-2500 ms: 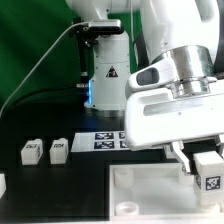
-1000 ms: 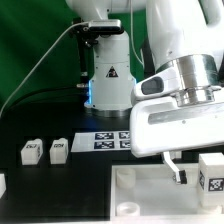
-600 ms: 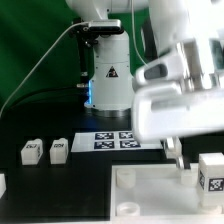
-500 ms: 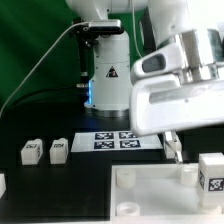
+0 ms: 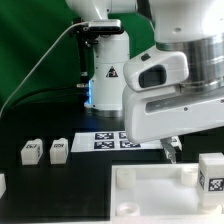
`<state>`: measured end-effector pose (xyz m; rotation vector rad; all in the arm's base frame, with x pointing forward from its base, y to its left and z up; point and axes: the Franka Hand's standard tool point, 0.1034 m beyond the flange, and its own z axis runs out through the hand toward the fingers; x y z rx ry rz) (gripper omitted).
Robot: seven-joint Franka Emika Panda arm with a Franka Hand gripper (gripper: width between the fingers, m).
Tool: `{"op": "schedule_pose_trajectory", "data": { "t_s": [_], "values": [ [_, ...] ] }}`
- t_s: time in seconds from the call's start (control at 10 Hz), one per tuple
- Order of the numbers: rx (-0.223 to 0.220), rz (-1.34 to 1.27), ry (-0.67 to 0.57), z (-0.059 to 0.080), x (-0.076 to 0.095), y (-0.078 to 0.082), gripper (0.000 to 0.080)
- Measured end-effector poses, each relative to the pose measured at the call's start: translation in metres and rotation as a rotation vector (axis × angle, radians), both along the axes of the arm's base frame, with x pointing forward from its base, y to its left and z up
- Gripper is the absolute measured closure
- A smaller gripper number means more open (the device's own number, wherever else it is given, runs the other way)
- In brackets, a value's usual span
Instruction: Assemble one leg
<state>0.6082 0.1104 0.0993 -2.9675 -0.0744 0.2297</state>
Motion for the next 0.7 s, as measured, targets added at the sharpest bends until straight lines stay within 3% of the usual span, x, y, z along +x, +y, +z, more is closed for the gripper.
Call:
{"op": "schedule_pose_trajectory", "data": {
  "t_s": [0.2,0.6,0.7],
  "values": [
    [0.004,0.003,0.036,0.002,0.019,0.005,0.015],
    [-0.003,-0.004,-0.024,-0.016,0.019,0.008,0.015],
    [-0.004,-0.004,-0.014,-0.017,0.016,0.007,0.0239]
  ]
}}
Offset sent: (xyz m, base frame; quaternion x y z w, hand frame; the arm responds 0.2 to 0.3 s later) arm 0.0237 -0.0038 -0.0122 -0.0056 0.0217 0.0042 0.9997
